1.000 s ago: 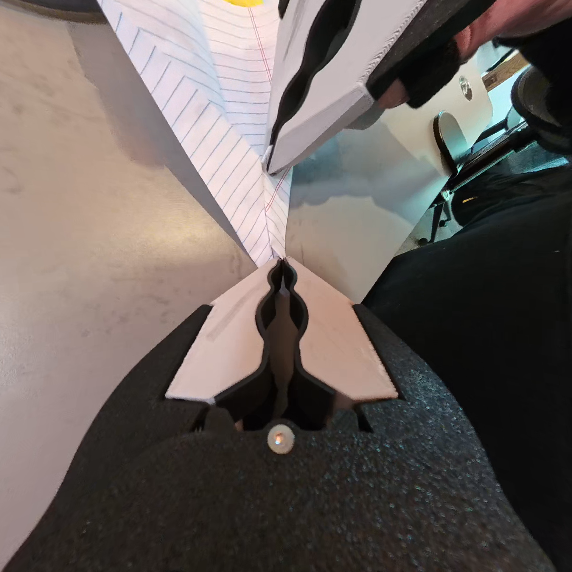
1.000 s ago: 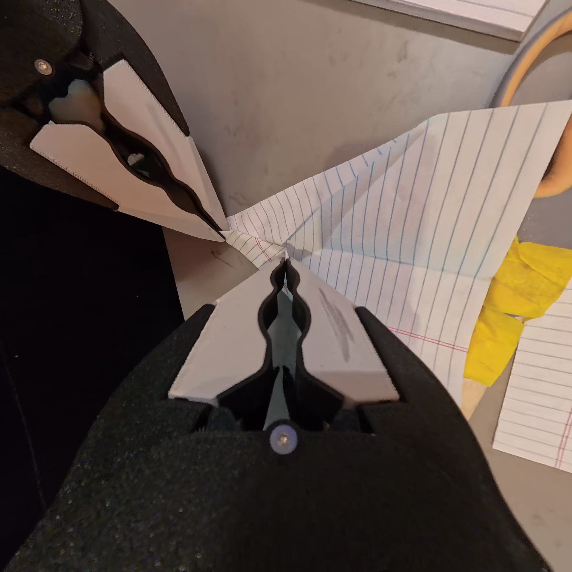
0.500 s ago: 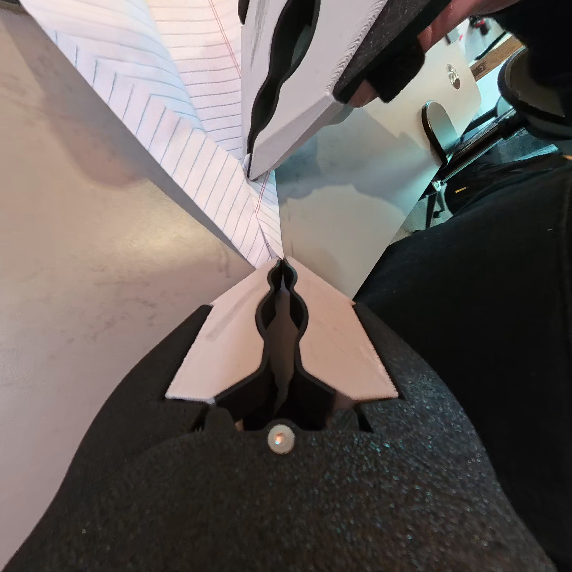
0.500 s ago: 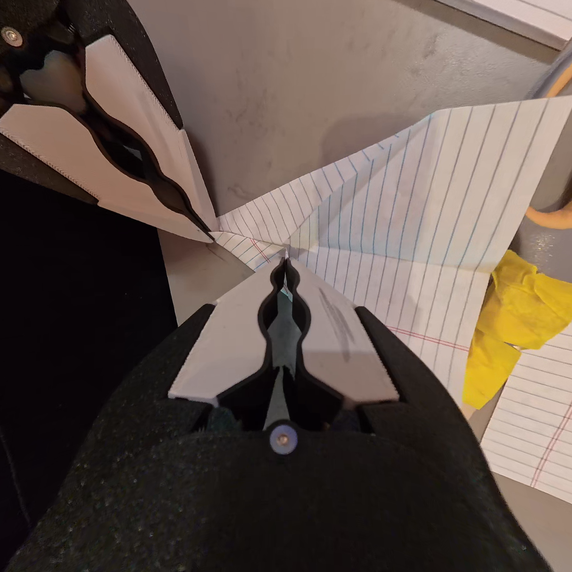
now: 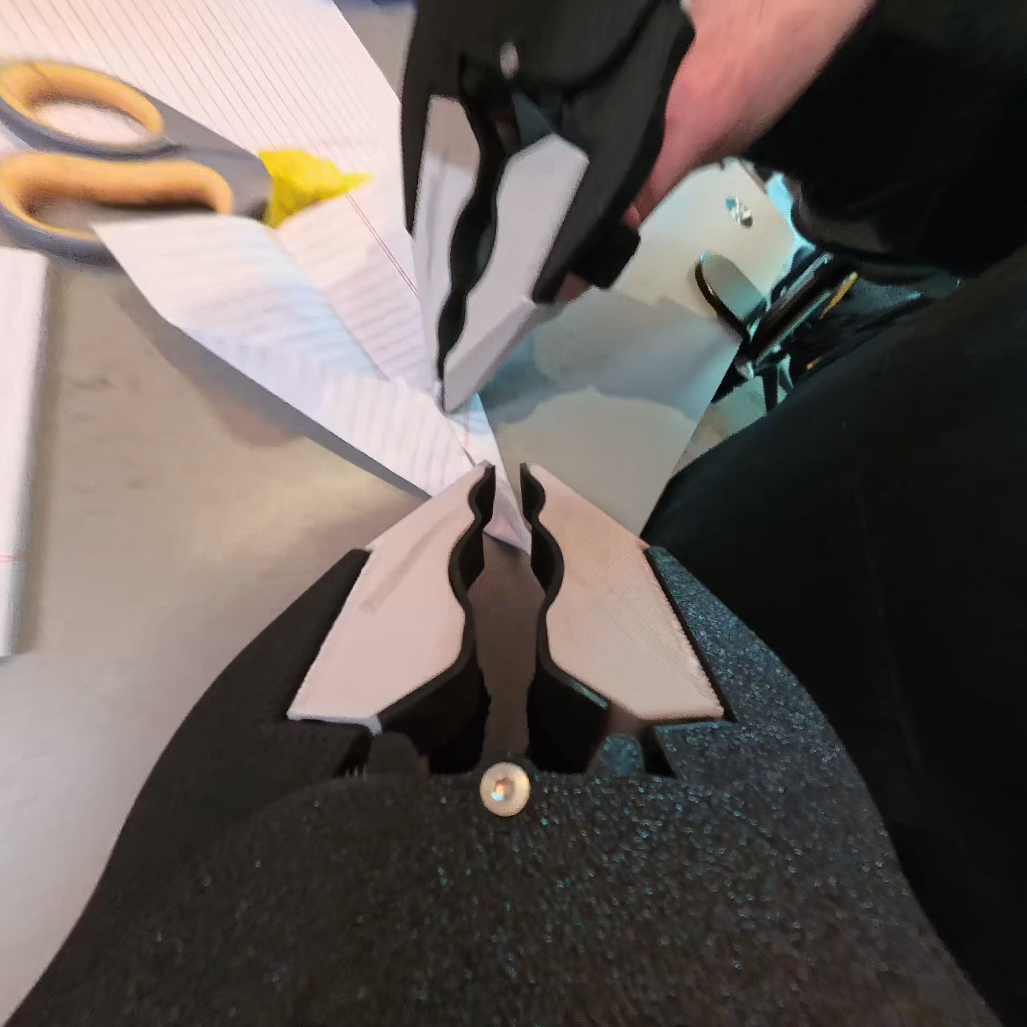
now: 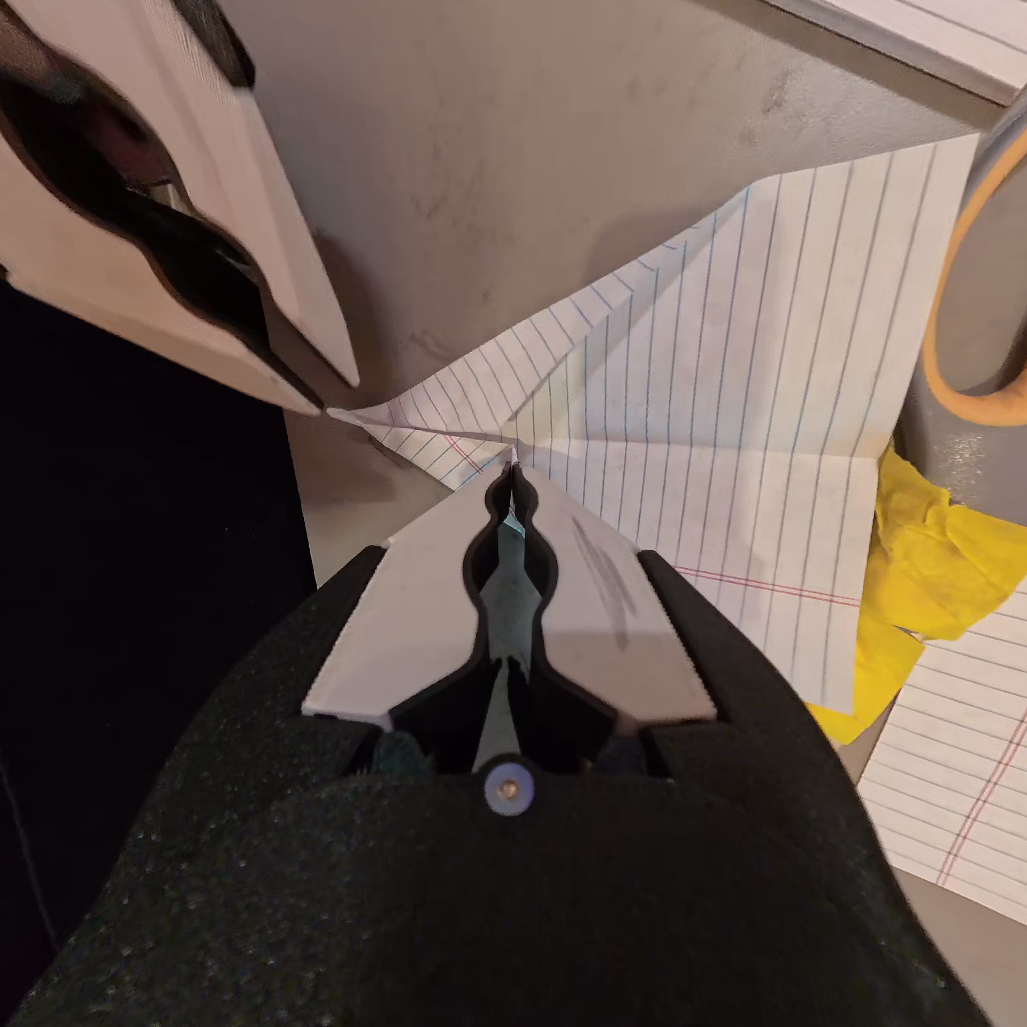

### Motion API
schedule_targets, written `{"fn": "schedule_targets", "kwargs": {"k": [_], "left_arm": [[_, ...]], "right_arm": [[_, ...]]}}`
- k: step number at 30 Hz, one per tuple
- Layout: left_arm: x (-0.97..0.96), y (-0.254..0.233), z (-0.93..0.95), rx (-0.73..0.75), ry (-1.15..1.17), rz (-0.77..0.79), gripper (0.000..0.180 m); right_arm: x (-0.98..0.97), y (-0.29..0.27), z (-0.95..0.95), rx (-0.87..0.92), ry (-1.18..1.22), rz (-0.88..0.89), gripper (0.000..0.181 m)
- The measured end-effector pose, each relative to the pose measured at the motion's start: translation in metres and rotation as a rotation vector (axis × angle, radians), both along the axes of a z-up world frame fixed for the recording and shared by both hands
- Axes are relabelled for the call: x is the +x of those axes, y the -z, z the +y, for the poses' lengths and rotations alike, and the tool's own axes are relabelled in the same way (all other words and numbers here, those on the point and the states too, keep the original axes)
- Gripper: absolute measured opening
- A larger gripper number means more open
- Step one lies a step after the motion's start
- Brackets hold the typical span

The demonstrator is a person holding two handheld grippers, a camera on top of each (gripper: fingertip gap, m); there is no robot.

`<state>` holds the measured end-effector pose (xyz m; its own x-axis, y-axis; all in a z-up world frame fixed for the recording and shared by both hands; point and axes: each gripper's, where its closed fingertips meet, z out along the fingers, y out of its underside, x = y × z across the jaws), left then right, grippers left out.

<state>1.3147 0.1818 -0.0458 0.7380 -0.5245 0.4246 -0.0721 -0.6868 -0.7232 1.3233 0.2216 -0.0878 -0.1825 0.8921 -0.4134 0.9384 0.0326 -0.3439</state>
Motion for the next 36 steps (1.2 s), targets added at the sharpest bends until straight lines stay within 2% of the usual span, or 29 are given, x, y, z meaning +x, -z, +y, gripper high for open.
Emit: {"fn": "schedule_targets", "kwargs": {"k": [3,6,11,22,28,32,36], "left_arm": [[-0.005,0.001,0.011,-0.002,-0.006,0.018,0.011],[-0.001,0.016,0.016,-0.006,0.006,0.112,0.016],[0.002,0.031,0.017,0.001,0.043,0.188,0.037],[0.002,0.039,0.016,0.052,0.084,0.310,0.039],[0.003,0.039,0.016,0.066,0.087,0.321,0.042],[0.000,0.029,0.020,0.052,0.052,0.215,0.038],[-0.010,0.022,0.029,0.040,0.036,0.173,0.036]], "right_arm": [[0.000,0.000,0.000,0.001,-0.002,0.002,0.000],[0.000,0.000,0.000,-0.002,-0.001,0.003,0.000],[0.000,0.000,0.000,-0.002,0.007,0.011,0.000],[-0.001,-0.004,0.002,0.046,-0.030,0.009,0.000],[-0.002,0.000,0.004,0.089,-0.065,-0.016,0.000],[-0.002,0.000,0.004,0.074,-0.060,-0.012,0.000],[-0.002,0.000,0.004,0.061,-0.056,-0.013,0.000]]}}
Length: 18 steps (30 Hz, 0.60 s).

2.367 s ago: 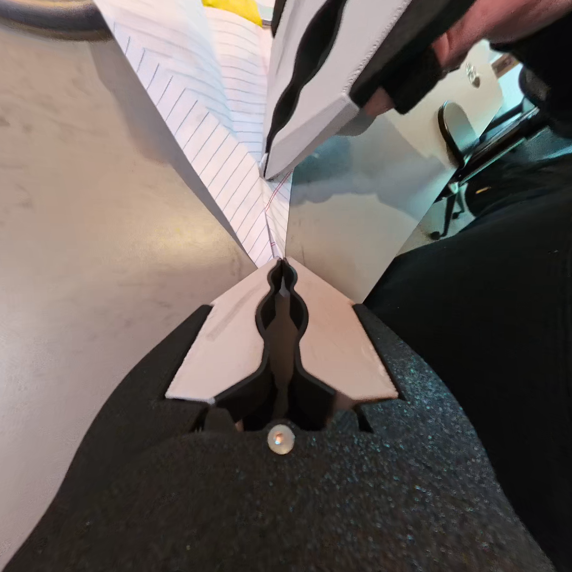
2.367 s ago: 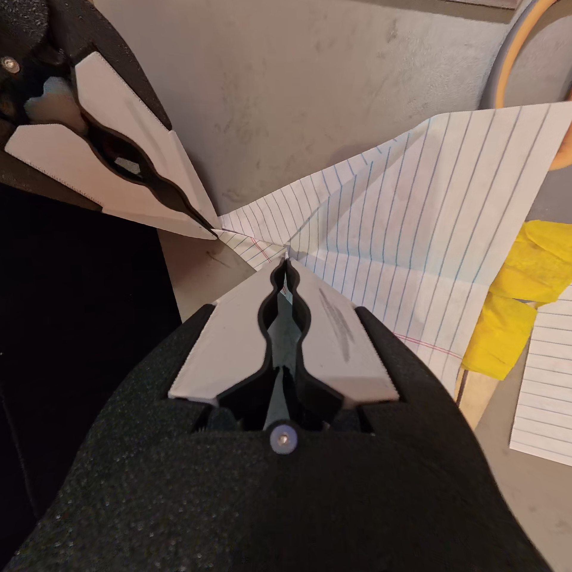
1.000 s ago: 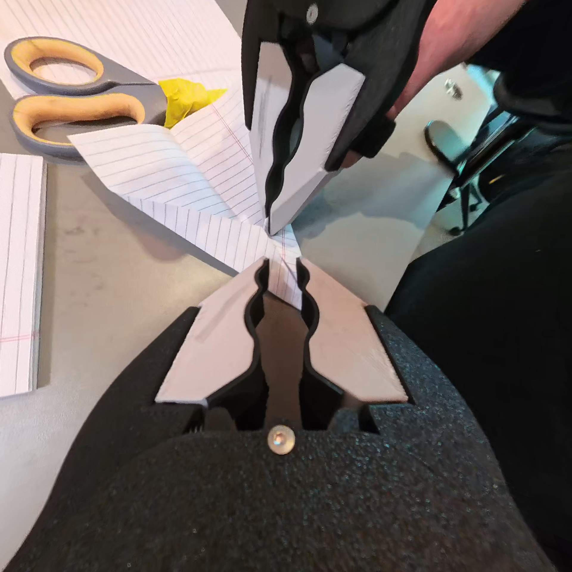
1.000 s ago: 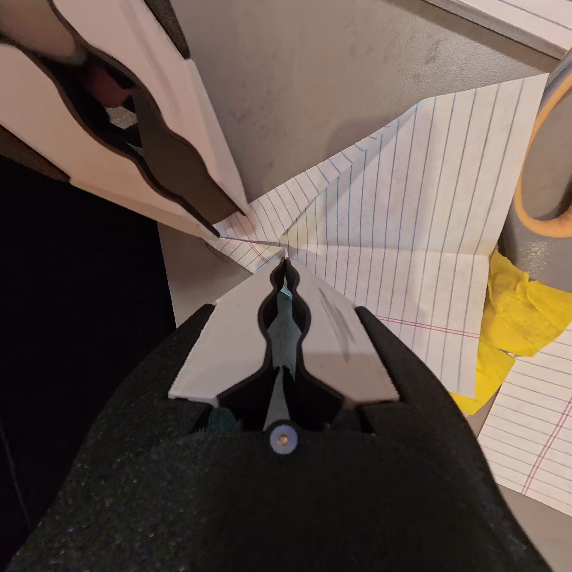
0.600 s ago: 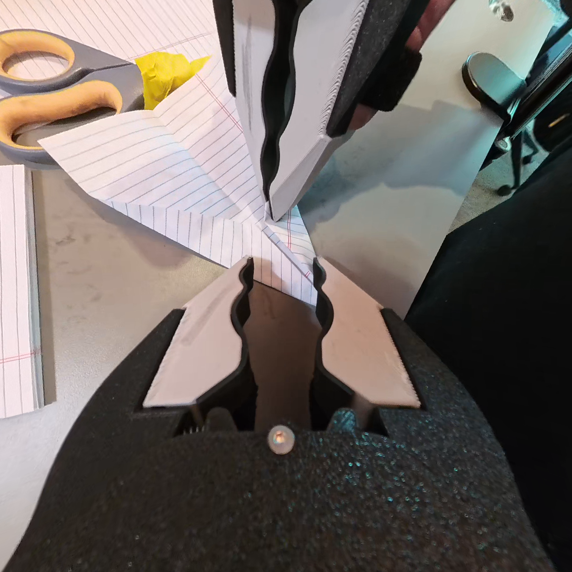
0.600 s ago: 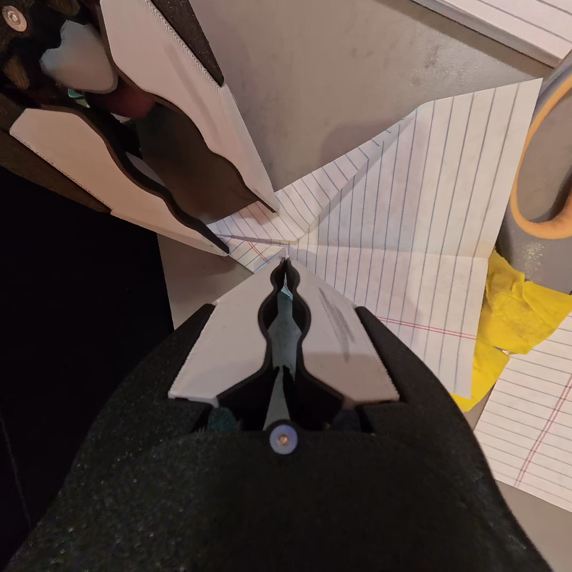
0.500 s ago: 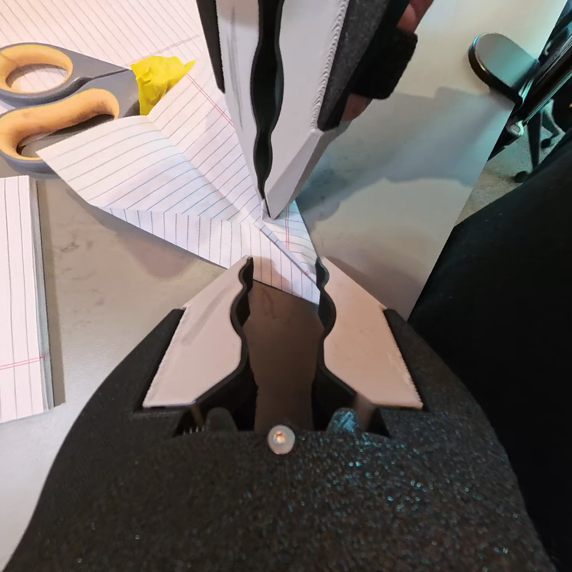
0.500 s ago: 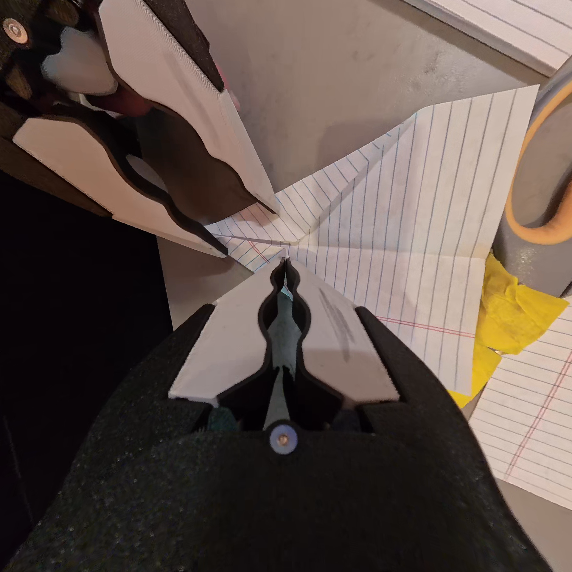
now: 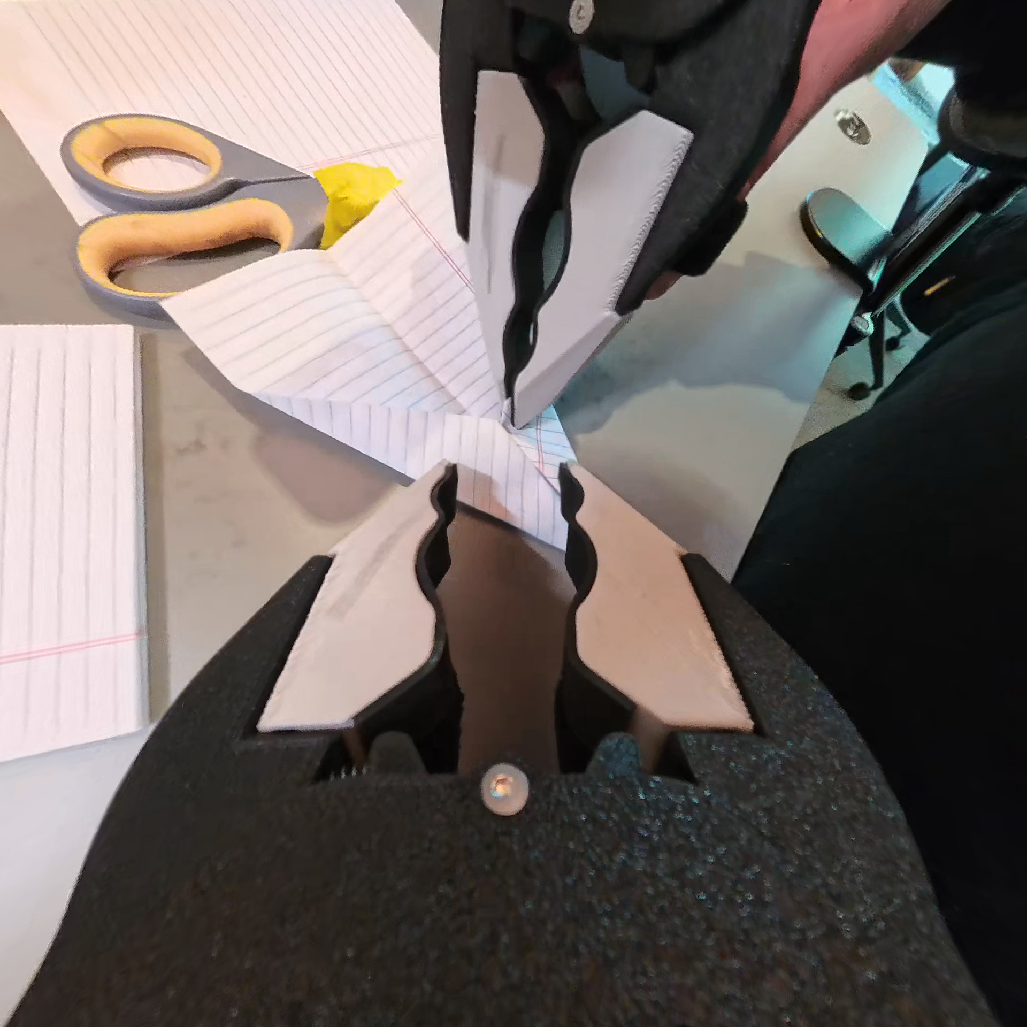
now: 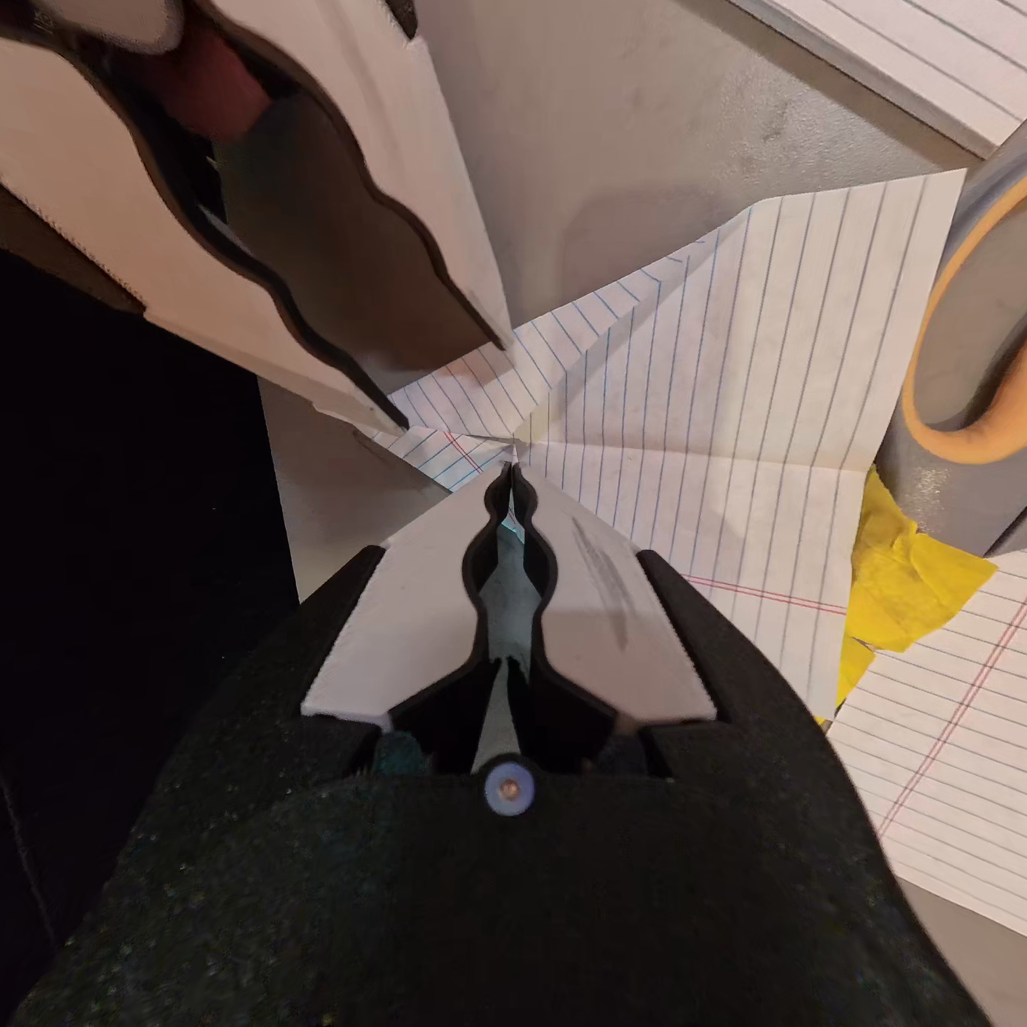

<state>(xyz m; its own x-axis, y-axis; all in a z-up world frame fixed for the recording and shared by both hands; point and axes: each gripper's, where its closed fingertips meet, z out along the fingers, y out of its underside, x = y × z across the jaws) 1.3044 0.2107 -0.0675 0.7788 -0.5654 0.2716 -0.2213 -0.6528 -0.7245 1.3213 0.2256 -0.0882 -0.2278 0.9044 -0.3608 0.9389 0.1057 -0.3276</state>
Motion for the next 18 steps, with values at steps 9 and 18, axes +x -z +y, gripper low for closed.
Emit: {"fn": "schedule_targets", "kwargs": {"k": [9,18], "left_arm": [[0.002,0.016,0.000,-0.014,0.107,0.112,0.039],[0.003,0.017,0.001,0.010,0.084,0.144,0.039]], "right_arm": [[0.000,0.000,0.000,0.002,-0.008,0.009,0.000],[0.004,-0.012,0.005,0.021,0.080,0.023,0.028]]}}
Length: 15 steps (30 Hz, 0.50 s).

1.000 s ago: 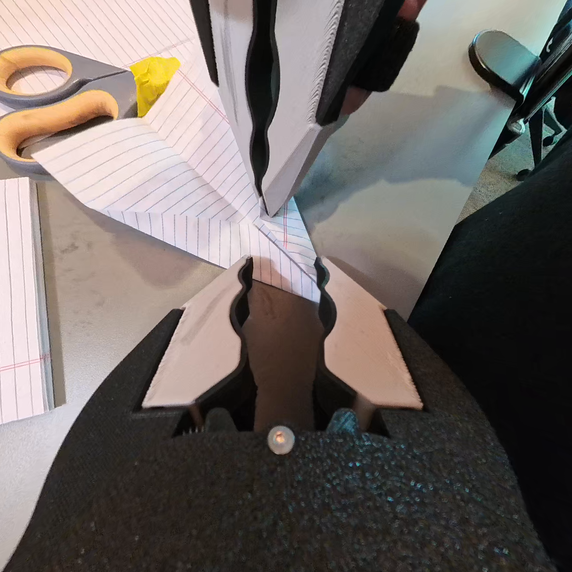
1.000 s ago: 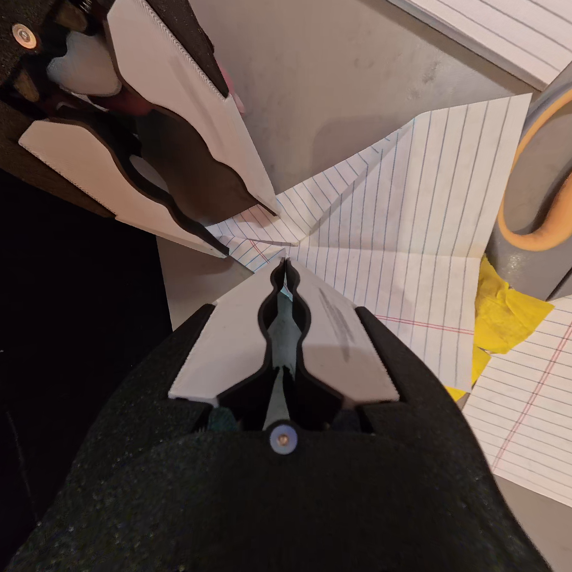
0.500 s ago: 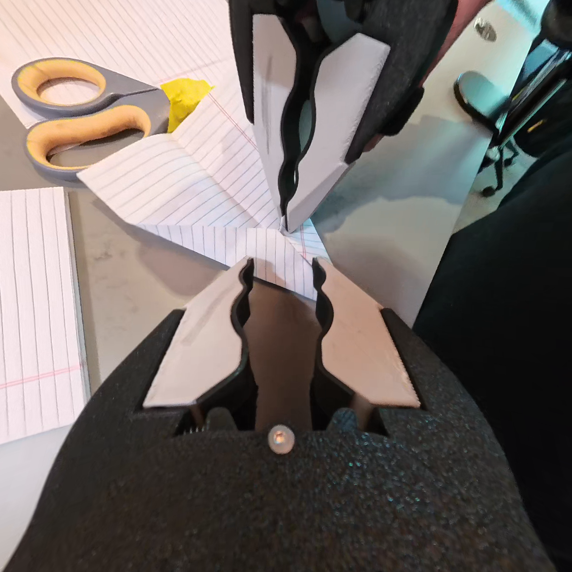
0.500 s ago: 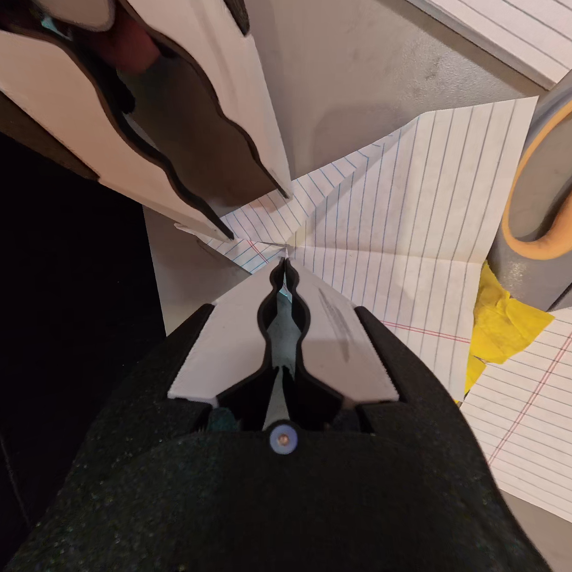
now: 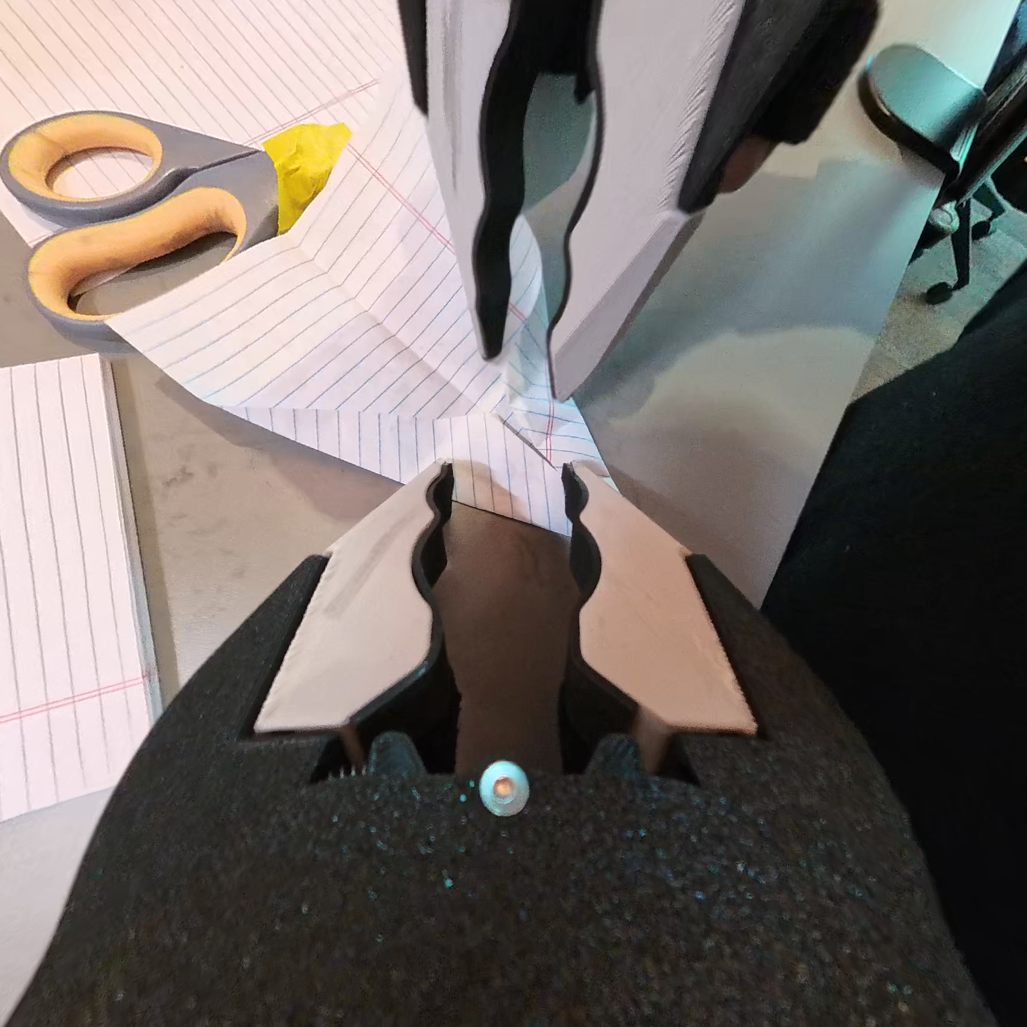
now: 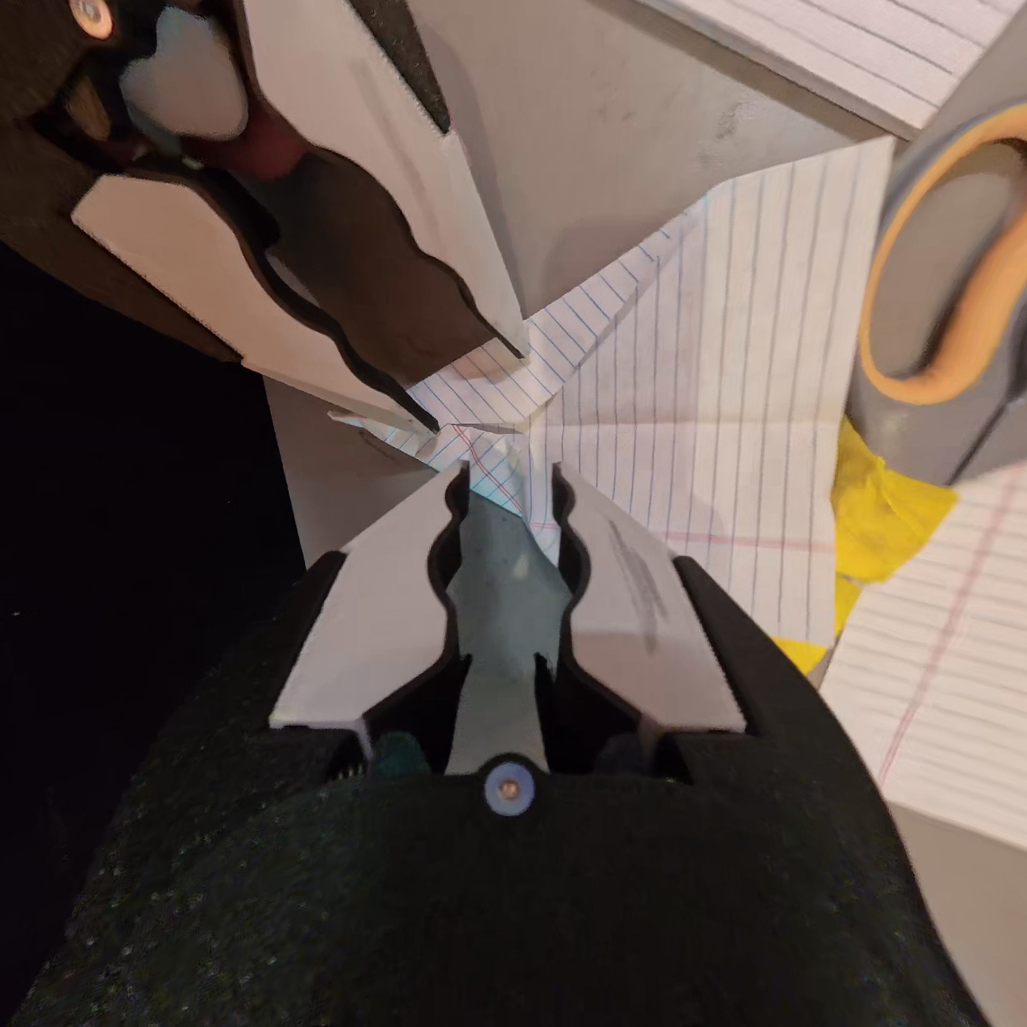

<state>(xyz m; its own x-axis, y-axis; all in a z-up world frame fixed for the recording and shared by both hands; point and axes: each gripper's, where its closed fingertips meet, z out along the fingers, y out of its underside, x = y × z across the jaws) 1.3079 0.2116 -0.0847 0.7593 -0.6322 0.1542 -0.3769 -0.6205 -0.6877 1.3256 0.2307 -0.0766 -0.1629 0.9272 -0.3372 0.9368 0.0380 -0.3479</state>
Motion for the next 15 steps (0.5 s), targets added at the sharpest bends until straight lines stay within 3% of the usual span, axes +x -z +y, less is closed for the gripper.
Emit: {"fn": "schedule_targets", "kwargs": {"k": [6,15], "left_arm": [[0.004,0.001,0.005,0.007,-0.057,0.022,0.038],[0.014,-0.001,0.019,-0.011,-0.083,-0.029,0.038]], "right_arm": [[0.017,-0.010,-0.013,-0.009,0.235,0.010,0.061],[0.027,-0.028,-0.004,0.207,0.655,0.183,0.081]]}}
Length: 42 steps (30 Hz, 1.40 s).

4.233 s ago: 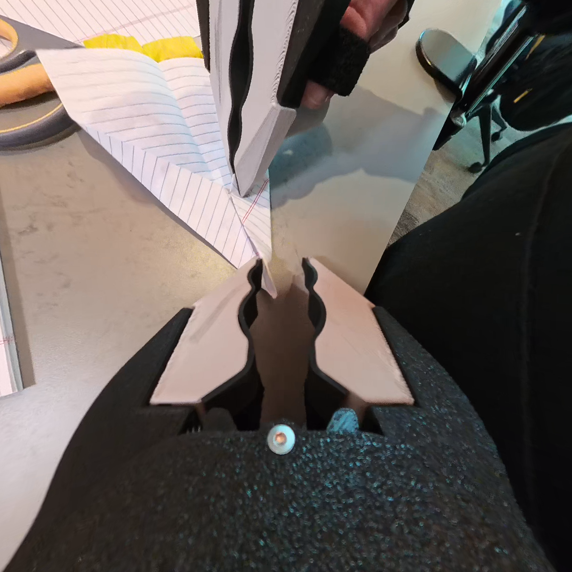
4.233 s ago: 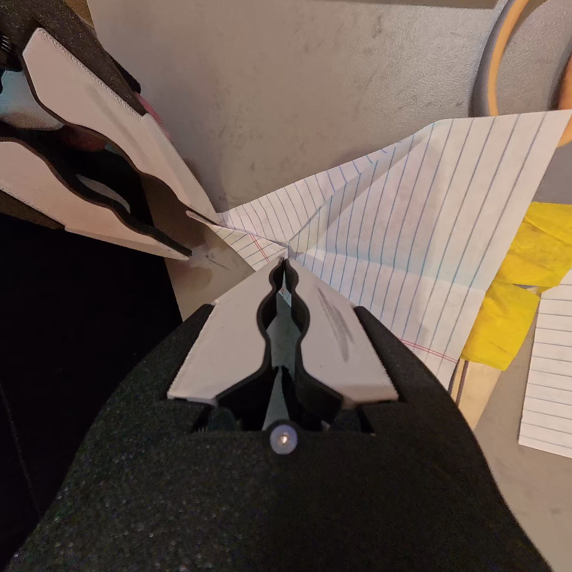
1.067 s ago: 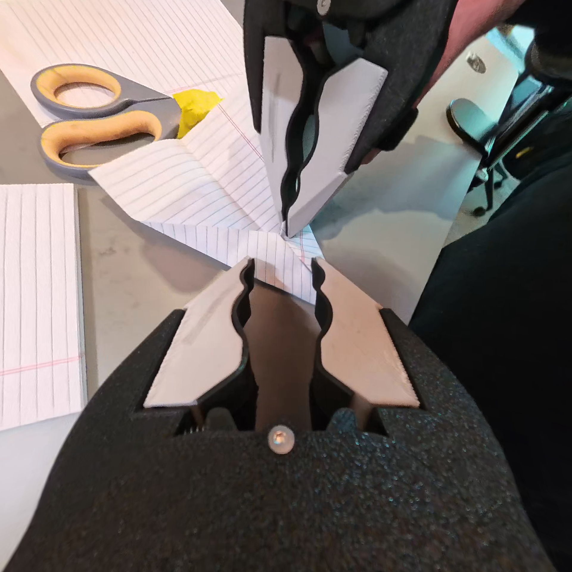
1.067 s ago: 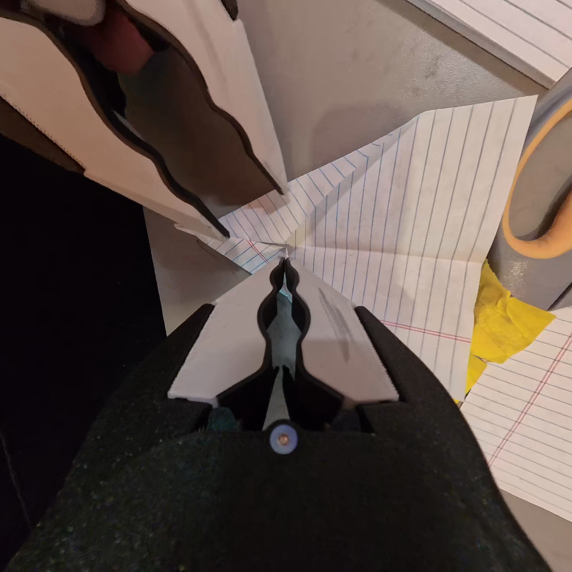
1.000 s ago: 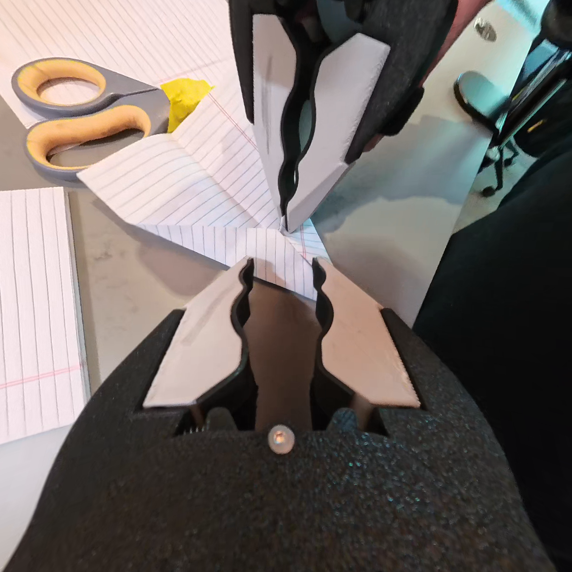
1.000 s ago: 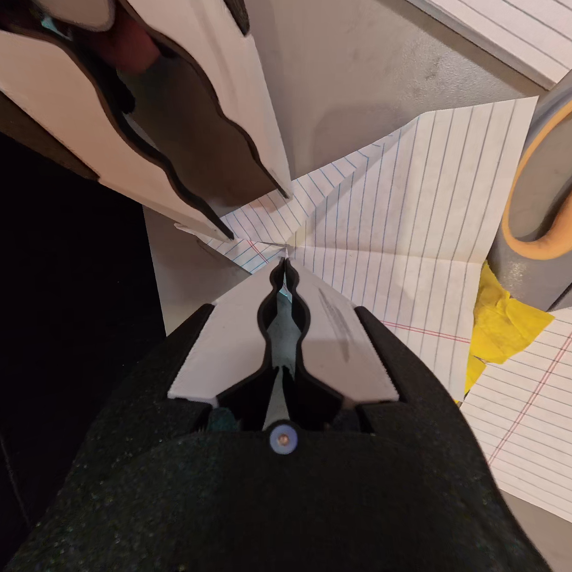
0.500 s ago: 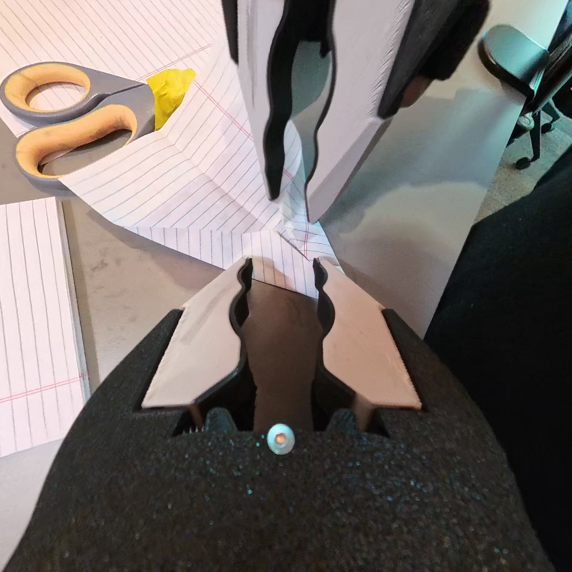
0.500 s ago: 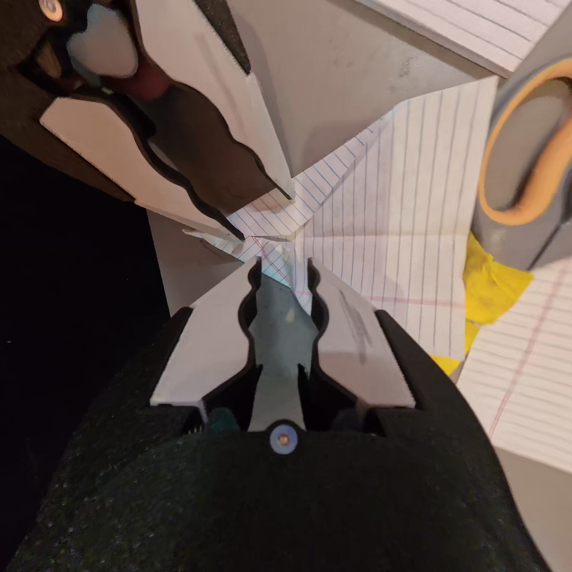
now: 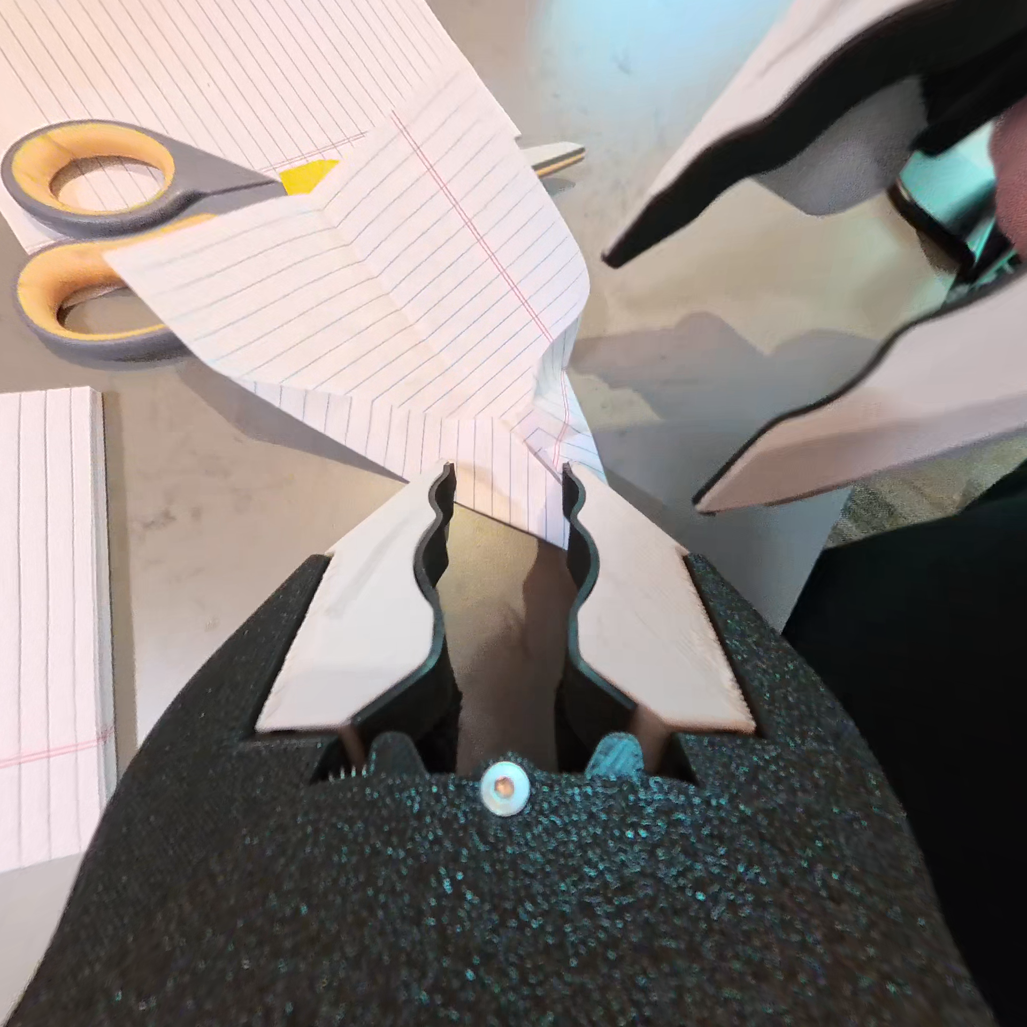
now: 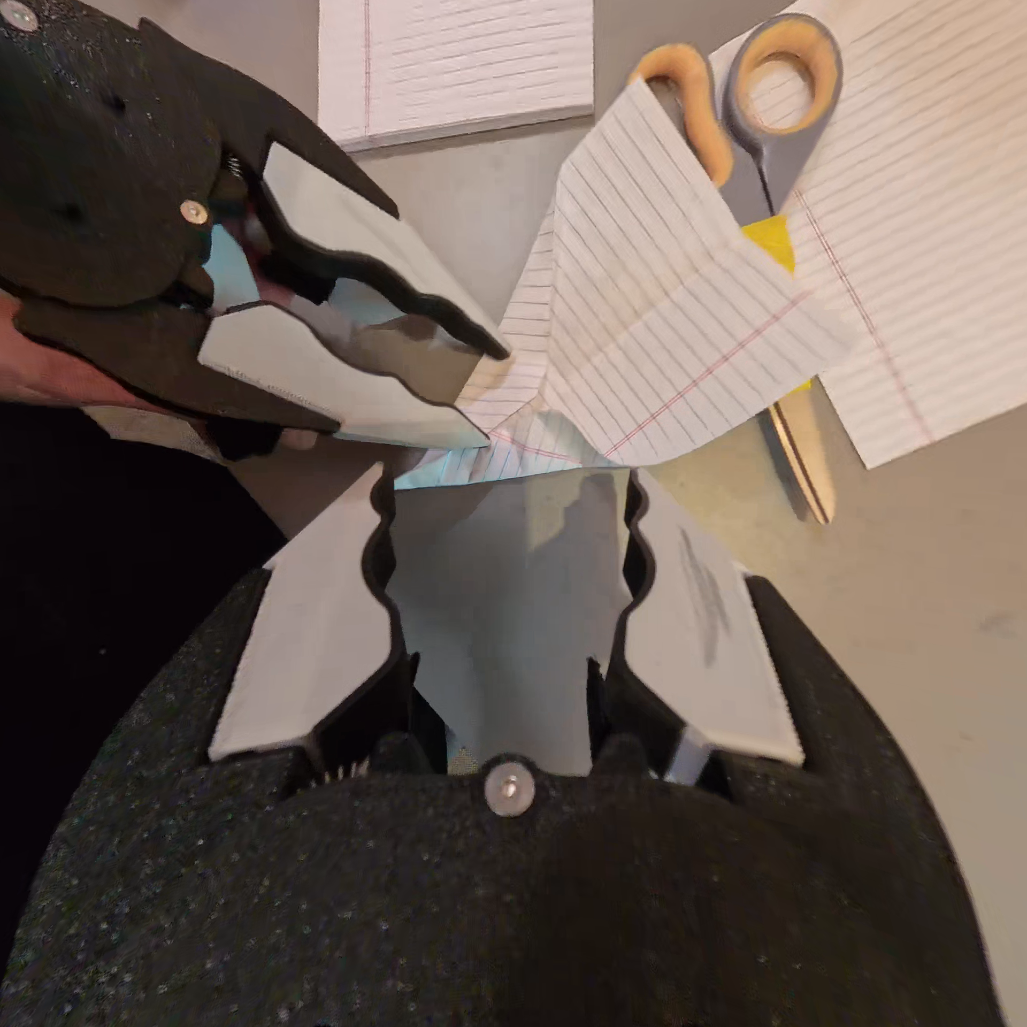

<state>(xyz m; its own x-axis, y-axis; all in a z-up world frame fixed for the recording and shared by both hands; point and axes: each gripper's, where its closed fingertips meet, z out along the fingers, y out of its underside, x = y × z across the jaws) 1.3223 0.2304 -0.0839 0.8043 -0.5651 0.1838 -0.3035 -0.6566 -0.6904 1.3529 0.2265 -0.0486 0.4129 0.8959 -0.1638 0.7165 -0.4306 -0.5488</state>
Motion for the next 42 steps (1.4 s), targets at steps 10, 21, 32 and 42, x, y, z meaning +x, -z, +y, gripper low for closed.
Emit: {"fn": "schedule_targets", "kwargs": {"k": [10,21,32,42], "left_arm": [[0.008,-0.003,0.004,-0.053,-0.045,-0.078,0.042],[0.001,-0.012,-0.008,-0.127,-0.041,-0.160,0.048],[-0.005,-0.016,-0.015,-0.049,0.204,-0.062,0.034],[0.012,-0.013,-0.032,0.082,0.546,0.146,0.021]], "right_arm": [[-0.001,0.030,-0.015,0.015,0.098,0.037,0.039],[-0.006,0.022,-0.037,-0.053,0.059,0.124,0.038],[-0.015,0.036,-0.035,-0.006,0.091,0.080,0.011],[0.005,0.037,-0.033,-0.075,-0.196,0.030,0.000]]}}
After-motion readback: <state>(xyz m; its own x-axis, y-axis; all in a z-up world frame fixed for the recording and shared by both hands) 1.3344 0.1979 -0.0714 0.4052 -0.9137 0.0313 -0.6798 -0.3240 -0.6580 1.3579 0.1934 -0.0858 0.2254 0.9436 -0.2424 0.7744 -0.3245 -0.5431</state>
